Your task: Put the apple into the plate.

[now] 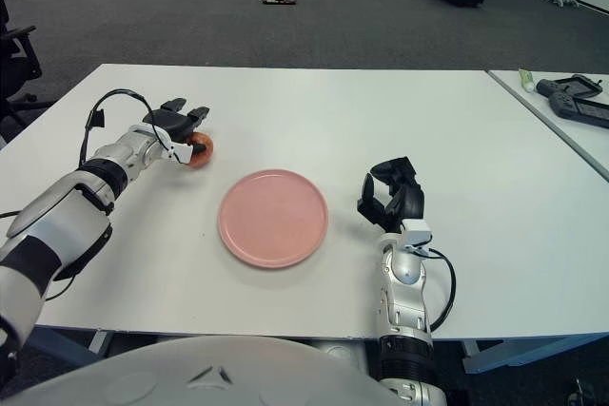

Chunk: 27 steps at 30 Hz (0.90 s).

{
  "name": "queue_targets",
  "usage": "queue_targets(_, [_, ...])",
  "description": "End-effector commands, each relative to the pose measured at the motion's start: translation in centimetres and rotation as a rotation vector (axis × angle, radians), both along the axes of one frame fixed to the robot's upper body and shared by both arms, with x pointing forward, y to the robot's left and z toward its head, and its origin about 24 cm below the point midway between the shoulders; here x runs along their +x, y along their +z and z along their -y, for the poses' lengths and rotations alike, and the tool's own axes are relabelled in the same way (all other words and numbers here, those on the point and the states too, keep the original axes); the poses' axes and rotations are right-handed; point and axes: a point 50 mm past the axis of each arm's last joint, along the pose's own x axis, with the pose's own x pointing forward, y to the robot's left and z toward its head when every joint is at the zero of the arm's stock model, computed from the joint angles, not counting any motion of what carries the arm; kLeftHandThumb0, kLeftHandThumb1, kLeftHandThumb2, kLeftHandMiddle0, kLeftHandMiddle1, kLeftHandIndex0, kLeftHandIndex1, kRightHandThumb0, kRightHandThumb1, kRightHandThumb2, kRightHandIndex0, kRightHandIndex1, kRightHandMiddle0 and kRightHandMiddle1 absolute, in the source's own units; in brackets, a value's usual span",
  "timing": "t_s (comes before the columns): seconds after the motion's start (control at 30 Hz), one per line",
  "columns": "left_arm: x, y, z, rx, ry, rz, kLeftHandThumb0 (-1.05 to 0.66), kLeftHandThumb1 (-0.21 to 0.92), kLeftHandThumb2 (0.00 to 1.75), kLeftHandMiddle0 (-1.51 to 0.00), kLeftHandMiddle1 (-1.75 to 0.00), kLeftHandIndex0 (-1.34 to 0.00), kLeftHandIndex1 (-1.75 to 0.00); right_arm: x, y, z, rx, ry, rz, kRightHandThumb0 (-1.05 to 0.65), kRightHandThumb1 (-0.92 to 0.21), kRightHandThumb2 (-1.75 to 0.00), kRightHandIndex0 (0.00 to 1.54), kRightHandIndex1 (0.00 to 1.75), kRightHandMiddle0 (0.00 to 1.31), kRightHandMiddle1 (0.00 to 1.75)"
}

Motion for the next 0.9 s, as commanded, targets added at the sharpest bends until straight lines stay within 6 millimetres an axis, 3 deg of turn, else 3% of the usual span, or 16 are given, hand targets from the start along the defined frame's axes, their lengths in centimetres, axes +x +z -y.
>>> queue_targets(0.0, [-2.2, -3.3, -0.7, 0.048, 0.004, -0.116, -0.96, 0.79, 0.35, 0.0, 0.0, 0.0, 0.0, 0.4, 0.4, 0.2, -0.013, -0.002, 0.018, -0.4, -0.57, -1.0, 0.63, 1.37, 0.41, 1.75])
queue_targets(0.4, [-1.9, -2.6, -0.6, -0.018, -0.011, -0.026, -1.03, 0.85, 0.37, 0.0, 0.0, 0.0, 0.0, 0.4, 0.4, 0.2, -0.016, 0.017, 0.035, -0.4, -0.57, -1.01, 0.63, 1.38, 0.41, 1.75])
queue_targets(0.67, [1.0, 2.7, 0.4, -0.096, -0.09, 0.137, -1.04, 0.85, 0.35, 0.0, 0.0, 0.0, 0.0, 0.4, 0.2, 0.5, -0.029, 0.018, 0.022, -0.4, -0.57, -1.01, 0.62, 1.37, 0.41, 1.75])
queue_targets(0.87, [1.7, 4.5, 0.4, -0.109, -0.128, 0.205, -1.01, 0.84, 0.34, 0.0, 0.0, 0.0, 0.0, 0.4, 0.1, 0.4, -0.034, 0.017, 0.028, -0.4, -0.57, -1.01, 0.63, 1.37, 0.41, 1.75])
